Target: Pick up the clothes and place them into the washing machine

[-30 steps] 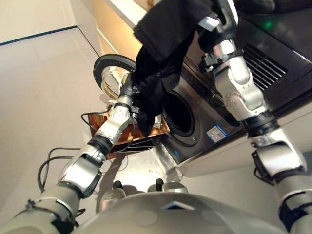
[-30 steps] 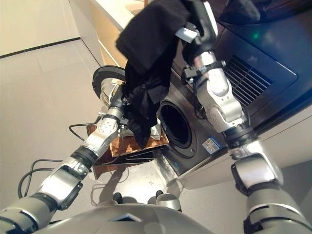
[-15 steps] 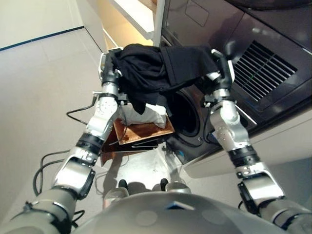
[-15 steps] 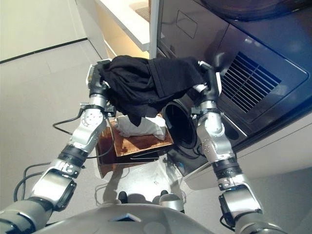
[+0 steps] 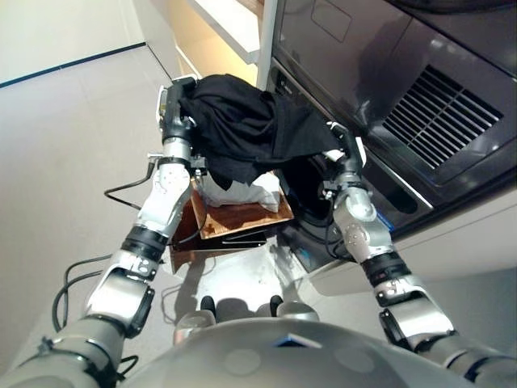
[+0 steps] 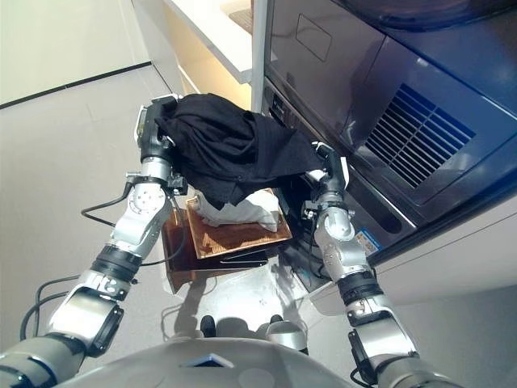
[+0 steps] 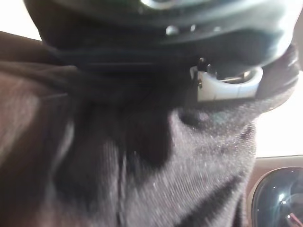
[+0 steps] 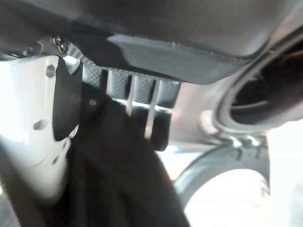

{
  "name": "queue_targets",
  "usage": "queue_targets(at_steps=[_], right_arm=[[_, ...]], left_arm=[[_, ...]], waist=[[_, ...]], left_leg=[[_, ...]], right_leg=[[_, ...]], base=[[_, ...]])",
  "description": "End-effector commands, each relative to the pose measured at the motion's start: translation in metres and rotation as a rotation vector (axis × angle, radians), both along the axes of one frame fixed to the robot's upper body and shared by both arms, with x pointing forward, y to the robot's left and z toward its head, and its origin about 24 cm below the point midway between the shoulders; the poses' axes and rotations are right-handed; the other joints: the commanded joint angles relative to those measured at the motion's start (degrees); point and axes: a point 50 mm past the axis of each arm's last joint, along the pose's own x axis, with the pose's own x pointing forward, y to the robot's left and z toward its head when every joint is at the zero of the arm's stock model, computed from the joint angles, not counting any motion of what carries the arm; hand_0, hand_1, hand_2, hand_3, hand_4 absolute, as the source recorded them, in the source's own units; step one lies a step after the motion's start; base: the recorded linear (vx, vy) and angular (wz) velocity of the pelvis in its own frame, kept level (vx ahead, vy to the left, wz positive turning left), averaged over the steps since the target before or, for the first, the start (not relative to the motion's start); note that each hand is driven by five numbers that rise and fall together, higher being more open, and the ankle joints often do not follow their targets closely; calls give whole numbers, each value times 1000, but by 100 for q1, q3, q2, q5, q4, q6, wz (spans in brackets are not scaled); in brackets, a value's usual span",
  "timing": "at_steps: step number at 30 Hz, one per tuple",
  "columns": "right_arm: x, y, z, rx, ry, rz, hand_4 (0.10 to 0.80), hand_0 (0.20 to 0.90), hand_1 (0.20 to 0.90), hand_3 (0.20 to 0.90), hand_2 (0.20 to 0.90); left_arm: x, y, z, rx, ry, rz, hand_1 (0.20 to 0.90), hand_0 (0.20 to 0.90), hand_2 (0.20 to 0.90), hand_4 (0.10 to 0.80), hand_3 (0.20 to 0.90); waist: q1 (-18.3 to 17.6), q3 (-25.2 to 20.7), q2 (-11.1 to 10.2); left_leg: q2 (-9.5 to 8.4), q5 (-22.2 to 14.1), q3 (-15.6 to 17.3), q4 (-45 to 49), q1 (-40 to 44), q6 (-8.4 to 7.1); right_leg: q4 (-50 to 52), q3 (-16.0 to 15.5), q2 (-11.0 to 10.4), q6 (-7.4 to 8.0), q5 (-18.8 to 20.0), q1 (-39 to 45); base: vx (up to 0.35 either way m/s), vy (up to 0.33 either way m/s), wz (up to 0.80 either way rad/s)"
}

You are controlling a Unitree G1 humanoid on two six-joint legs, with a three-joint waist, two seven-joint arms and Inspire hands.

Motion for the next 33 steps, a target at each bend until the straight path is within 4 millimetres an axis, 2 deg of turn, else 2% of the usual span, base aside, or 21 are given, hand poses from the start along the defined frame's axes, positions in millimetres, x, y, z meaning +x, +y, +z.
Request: queue_targets(at_steps=[1,2,3,4,10,11,12,16,17,18,20,21,22,23,24,29,33], right_arm=[[5,2,6,69,-65,4,800,900,900,900,900],[5,2,6,69,-65,4,800,900,900,900,900],[-3,6,-9,97,-5,12,800,900,900,900,900],[-3,6,-9,98,-5,13,800,900,900,900,900],[-33,6,-51,90,175,7,800,900,900,900,900],[-33,6,-51,90,175,7,800,900,900,900,900],[-42,5,-58,89,199,13,800,900,900,900,900],[-53,3,-58,41,189,59,800,900,900,900,900],[-55,-1,-50,-35,143,97,800,900,900,900,900],[-55,-1,-50,-35,143,97,800,900,900,900,900],[-55,-10,-32,-202,53,126,800,900,900,900,900],[-56,-19,-17,-373,-18,151,800,900,900,900,900],[-57,-22,-11,-467,-51,170,800,900,900,900,900],[-58,-22,-11,-469,-50,170,800,900,900,900,900],[-56,-26,0,-598,-104,179,800,900,900,900,900],[-54,-22,18,-748,-205,198,800,900,900,900,900],[-54,-13,27,-758,-259,235,800,900,900,900,900]], left_arm=[[7,-9,50,-75,-261,-33,200,200,200,300,200],[7,-9,50,-75,-261,-33,200,200,200,300,200],[7,-11,50,-90,-258,-37,200,200,200,300,200],[7,-11,50,-91,-258,-37,200,200,200,300,200],[10,-9,50,-62,-254,-19,200,200,200,300,200],[10,-9,50,-62,-254,-19,200,200,200,300,200],[11,-6,49,-45,-251,-6,200,200,200,300,200],[13,0,48,14,-243,22,200,200,200,300,200],[14,8,45,62,-231,57,200,200,200,300,200],[14,8,45,62,-230,57,200,200,200,300,200],[14,16,40,115,-214,90,200,200,200,300,200],[13,23,33,194,-188,107,200,200,200,300,200],[11,24,31,209,-185,105,200,200,200,300,200],[11,24,31,209,-184,105,200,200,200,300,200],[8,24,24,217,-165,100,200,200,200,300,200],[4,24,17,225,-145,105,200,200,200,300,200],[4,18,14,241,-138,89,200,200,200,300,200]], waist=[[266,-764,74],[266,-764,75],[267,-760,89],[267,-760,89],[209,-786,142],[209,-788,142],[168,-788,171],[93,-788,213],[33,-793,236],[34,-794,237],[-45,-794,281],[-109,-797,329],[-128,-800,353],[-127,-804,356],[-165,-806,390],[-202,-813,428],[-192,-785,424]], left_leg=[[246,-367,-51,119,50,-416],[246,-367,-52,118,51,-416],[246,-366,-48,126,59,-418],[246,-366,-48,126,60,-418],[260,-359,-41,128,79,-433],[260,-360,-42,128,78,-433],[263,-354,-37,124,79,-439],[275,-344,-20,117,83,-446],[277,-342,4,122,81,-450],[277,-342,4,122,82,-450],[284,-339,29,119,83,-451],[289,-340,44,125,83,-448],[293,-342,46,125,85,-447],[294,-343,45,124,86,-447],[301,-344,46,127,90,-445],[312,-290,49,142,26,-444],[311,-266,30,129,11,-451]], right_leg=[[489,-7,-107,135,-105,-511],[489,-7,-107,135,-105,-510],[497,-11,-106,133,-113,-497],[497,-11,-106,133,-113,-496],[500,-14,-110,133,-125,-482],[500,-14,-110,133,-125,-482],[503,-11,-106,133,-131,-488],[511,-9,-100,143,-136,-502],[522,5,-93,153,-133,-514],[523,5,-93,153,-134,-514],[533,15,-88,165,-141,-528],[547,38,-84,174,-147,-548],[548,38,-83,178,-154,-544],[548,36,-82,177,-155,-542],[554,42,-83,182,-161,-540],[566,62,-69,184,-120,-616],[563,34,-63,177,-122,-609]], base=[[0,0,0],[0,0,0],[0,0,0],[0,0,0],[0,-1,1],[0,0,0],[0,0,0],[0,0,0],[0,0,0],[0,0,0],[0,0,0],[0,0,0],[0,0,0],[9,4,-4],[0,0,0],[-25,-5,-3],[0,0,0]])
